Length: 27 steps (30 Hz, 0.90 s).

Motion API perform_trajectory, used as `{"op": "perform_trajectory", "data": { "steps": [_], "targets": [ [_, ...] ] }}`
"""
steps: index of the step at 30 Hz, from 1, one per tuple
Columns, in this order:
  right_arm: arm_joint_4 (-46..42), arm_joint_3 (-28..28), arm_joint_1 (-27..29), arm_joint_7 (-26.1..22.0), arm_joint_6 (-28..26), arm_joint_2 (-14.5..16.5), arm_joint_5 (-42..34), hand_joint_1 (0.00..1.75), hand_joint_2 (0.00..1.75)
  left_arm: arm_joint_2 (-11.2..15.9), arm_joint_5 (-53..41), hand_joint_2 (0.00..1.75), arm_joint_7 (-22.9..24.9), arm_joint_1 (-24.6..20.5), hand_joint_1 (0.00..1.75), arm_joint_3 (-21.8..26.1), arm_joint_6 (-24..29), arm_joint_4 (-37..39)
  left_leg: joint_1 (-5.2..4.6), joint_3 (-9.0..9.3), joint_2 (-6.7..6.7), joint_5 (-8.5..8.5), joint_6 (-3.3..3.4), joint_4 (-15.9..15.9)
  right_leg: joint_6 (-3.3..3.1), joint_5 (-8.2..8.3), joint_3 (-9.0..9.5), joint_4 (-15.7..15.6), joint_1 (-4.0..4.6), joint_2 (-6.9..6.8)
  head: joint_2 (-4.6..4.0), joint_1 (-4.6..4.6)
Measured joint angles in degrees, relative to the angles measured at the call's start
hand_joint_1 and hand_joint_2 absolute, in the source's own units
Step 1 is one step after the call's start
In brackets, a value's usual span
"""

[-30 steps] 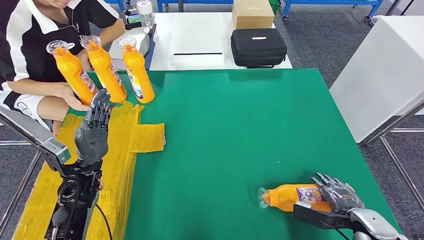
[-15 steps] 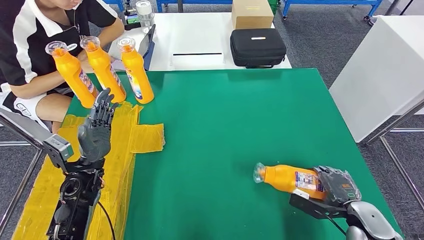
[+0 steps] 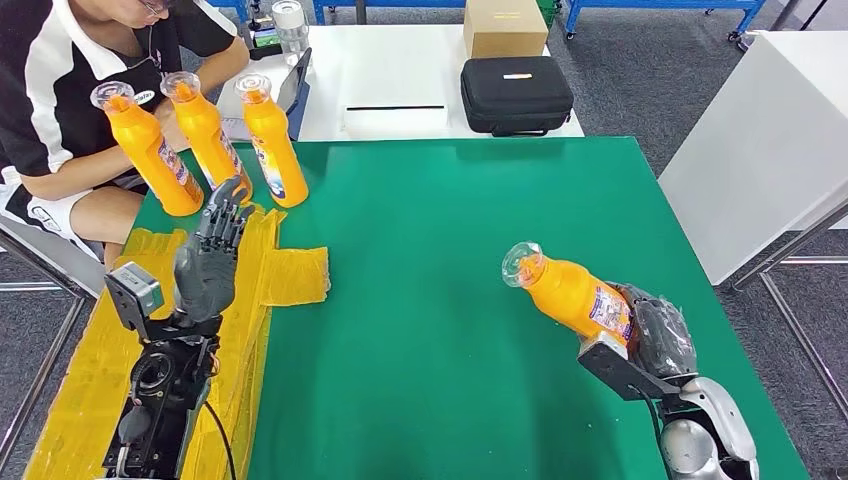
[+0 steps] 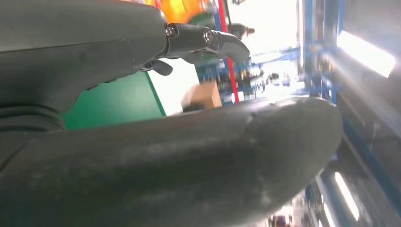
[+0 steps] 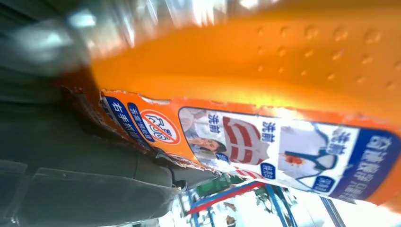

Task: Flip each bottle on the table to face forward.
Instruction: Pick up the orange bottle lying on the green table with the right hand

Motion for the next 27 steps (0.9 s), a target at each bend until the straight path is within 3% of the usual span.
{"op": "perform_trajectory", "data": {
  "steps": [5, 13, 18, 26, 27],
  "targets": [
    [3.7, 0.5, -3.2, -3.2, -0.5, 4.7, -11.6, 1.75, 1.75, -0.3, 0.0, 0.0, 1.2, -1.0, 0.0, -3.7, -1.4, 0.6, 0.01, 0.01, 0.05, 0.02, -0.01, 0.0, 0.0, 0.02, 0.0, 0.0, 0.01, 0.01, 0.0, -0.01],
    [13.2, 5.2, -11.3, -10.5, 5.4, 12.6, -30.6, 1.75, 1.75, -1.5, 5.4, 0.0, 5.9, -4.8, 0.0, -11.8, -5.9, 3.6, 0.01, 0.0, 0.09, 0.09, -0.03, 0.0, 0.01, 0.05, 0.01, 0.0, 0.01, 0.01, 0.0, 0.0],
    [17.7, 10.1, -15.9, -11.0, 6.9, 15.6, -34.5, 1.75, 1.75, -2.1, 7.3, 0.0, 7.9, -5.9, 0.0, -15.1, -5.9, 4.9, 0.02, 0.0, 0.07, 0.09, -0.03, 0.0, 0.0, 0.05, 0.0, 0.0, 0.01, 0.01, 0.0, -0.01],
    [23.3, 16.2, -20.5, -10.5, 7.7, 17.6, -34.2, 1.75, 1.75, -2.9, 8.6, 0.0, 9.4, -6.8, 0.0, -17.9, -6.7, 5.5, 0.01, -0.04, 0.05, 0.08, -0.04, 0.0, 0.0, 0.04, -0.02, 0.0, 0.01, 0.0, 0.0, 0.01],
    [24.0, 17.1, -20.9, -10.5, 7.8, 17.9, -34.0, 1.75, 1.75, -3.0, 8.6, 0.44, 9.5, -6.9, 0.0, -18.2, -6.6, 5.6, 0.01, -0.04, 0.05, 0.08, -0.04, 0.0, 0.0, 0.04, -0.02, 0.0, 0.01, 0.01, 0.0, 0.01]
  ]
}}
